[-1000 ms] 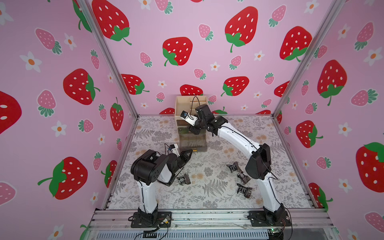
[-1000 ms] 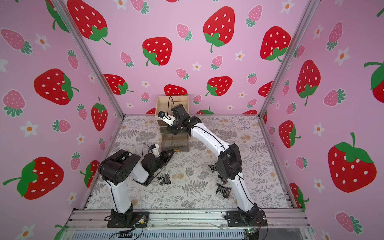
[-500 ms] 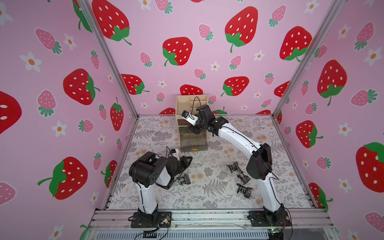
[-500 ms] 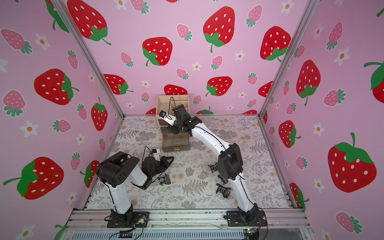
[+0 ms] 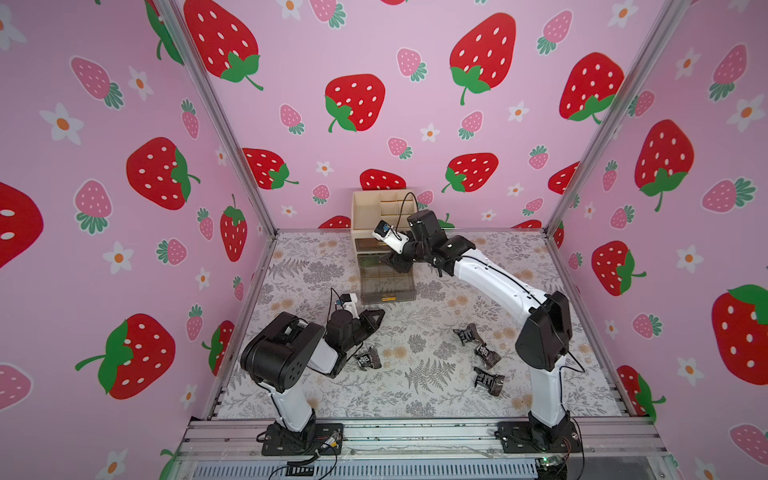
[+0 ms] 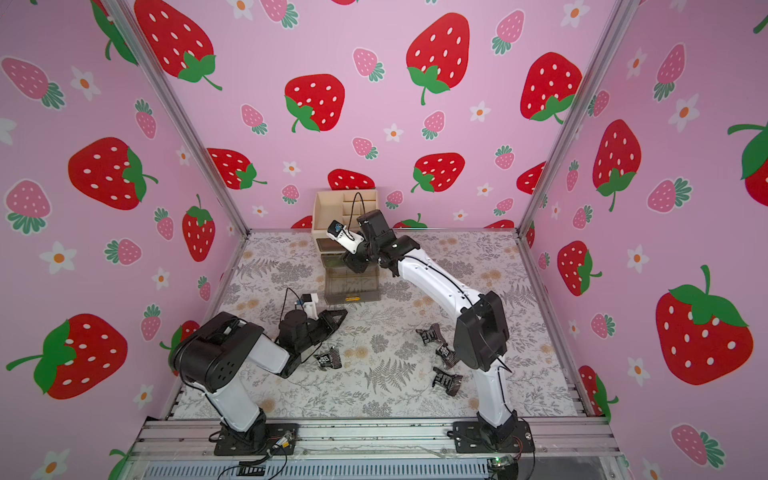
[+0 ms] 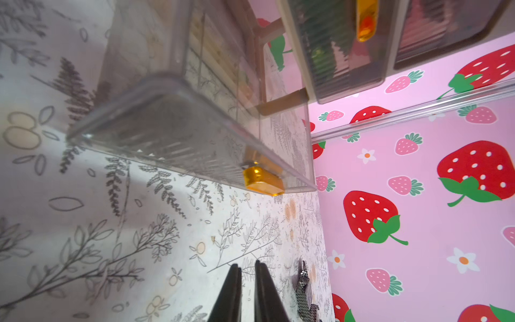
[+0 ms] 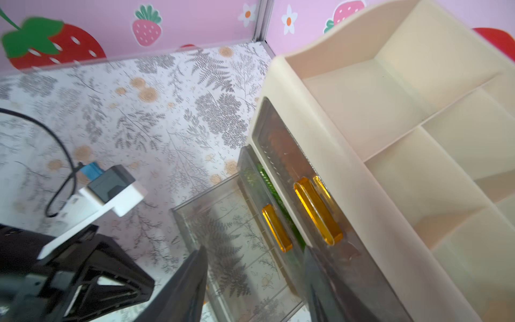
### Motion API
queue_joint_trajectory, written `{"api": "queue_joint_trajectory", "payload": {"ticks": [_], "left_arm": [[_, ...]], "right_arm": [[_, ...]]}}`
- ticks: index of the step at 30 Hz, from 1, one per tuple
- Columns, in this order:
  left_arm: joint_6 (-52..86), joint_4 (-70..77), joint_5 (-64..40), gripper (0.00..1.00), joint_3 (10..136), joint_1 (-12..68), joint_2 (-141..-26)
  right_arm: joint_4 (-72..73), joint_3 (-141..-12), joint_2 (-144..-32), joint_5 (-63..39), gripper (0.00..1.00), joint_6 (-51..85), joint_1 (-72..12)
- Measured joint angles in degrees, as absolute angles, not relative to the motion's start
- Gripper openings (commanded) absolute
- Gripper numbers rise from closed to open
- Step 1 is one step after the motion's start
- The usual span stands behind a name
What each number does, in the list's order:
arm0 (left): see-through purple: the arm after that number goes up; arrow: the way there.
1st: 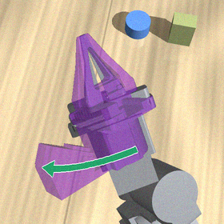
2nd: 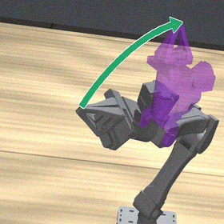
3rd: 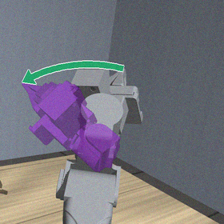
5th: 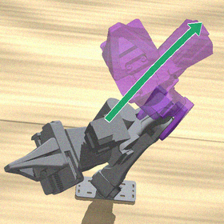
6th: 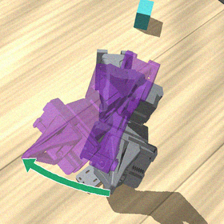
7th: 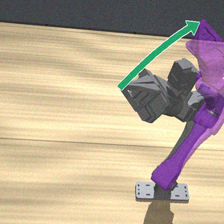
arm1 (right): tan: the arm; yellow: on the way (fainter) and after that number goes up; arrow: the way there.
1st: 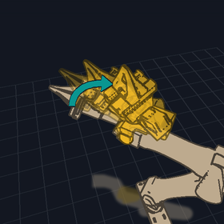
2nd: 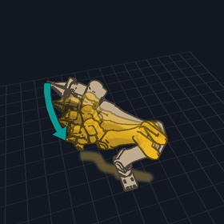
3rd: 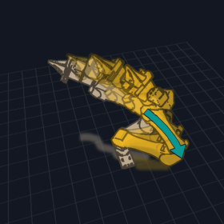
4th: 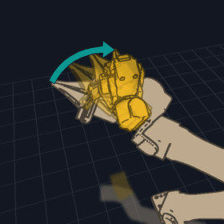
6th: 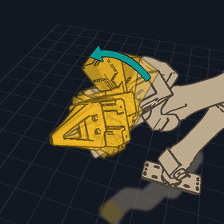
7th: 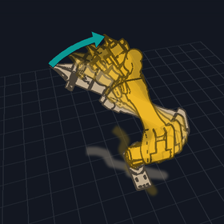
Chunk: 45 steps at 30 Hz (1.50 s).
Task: Place the cookies into the drawer by color
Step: Open the drawer in the storage box.
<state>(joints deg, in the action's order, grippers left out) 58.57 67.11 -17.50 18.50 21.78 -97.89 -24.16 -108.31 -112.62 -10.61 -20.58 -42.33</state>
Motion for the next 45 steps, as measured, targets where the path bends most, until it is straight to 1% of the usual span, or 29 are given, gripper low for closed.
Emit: {"api": "queue_joint_trajectory", "payload": {"ticks": [3, 6, 8, 10, 13, 17, 19, 21, 24, 32, 41, 45], "left_arm": [[56.66, 61.69, -17.15, 0.16, 18.52, 21.78, -92.4], [54.92, 56.27, -16.99, 0.19, 18.52, 21.78, -87.85], [53.52, 51.92, -16.93, 0.23, 18.57, 21.78, -84.9], [51.72, 46.61, -16.93, 0.3, 18.74, 21.78, -81.65], [49.32, 37.6, -16.91, 0.35, 20.25, 21.8, -77.62], [46.74, 25.08, -14.96, 0.41, 22.26, 22.39, -71.75], [45.6, 18.9, -13.23, 0.47, 22.48, 23.38, -67.81], [44.95, 13.8, -11.86, 0.57, 22.5, 24.18, -64.29], [43.94, 6.57, -9.32, 0.63, 22.52, 24.73, -59.64], [42.54, -2.98, -7.4, 0.64, 22.52, 24.75, -57.36], [41.52, -7.6, -6.59, 0.65, 22.55, 24.75, -56.6], [40.45, -12.32, -6.59, 0.66, 24.12, 24.84, -56.38]], "right_arm": [[-20.75, -100.01, -104.81, -12.23, 0.62, -16.25, -42.3], [-16.84, -90.94, -97.21, -12.45, 0.62, -10.33, -41.95], [-13.61, -84.93, -93.34, -12.64, 0.61, -5.39, -41.06], [-10.72, -79.33, -91.24, -12.91, 0.6, 0.27, -38.96], [-7.03, -72.99, -91.79, -13.98, 0.61, 7.05, -35.38], [-4.89, -68.95, -96.92, -16.82, 0.65, 12.91, -31.73], [-3.95, -68.31, -100.09, -19.05, 0.66, 14.46, -31.16], [-3.16, -68.34, -102.48, -21.37, 0.68, 14.98, -31.11], [-2.15, -68.86, -105.3, -24.67, 0.68, 15.09, -31.11], [-1.02, -72.64, -110.76, -29.61, 0.68, 13.78, -30.83], [-0.6, -72.42, -110.83, -34.11, 0.68, 13.61, -30.7], [-0.49, -70.15, -109.12, -35.07, 0.68, 13.63, -30.57]]}}
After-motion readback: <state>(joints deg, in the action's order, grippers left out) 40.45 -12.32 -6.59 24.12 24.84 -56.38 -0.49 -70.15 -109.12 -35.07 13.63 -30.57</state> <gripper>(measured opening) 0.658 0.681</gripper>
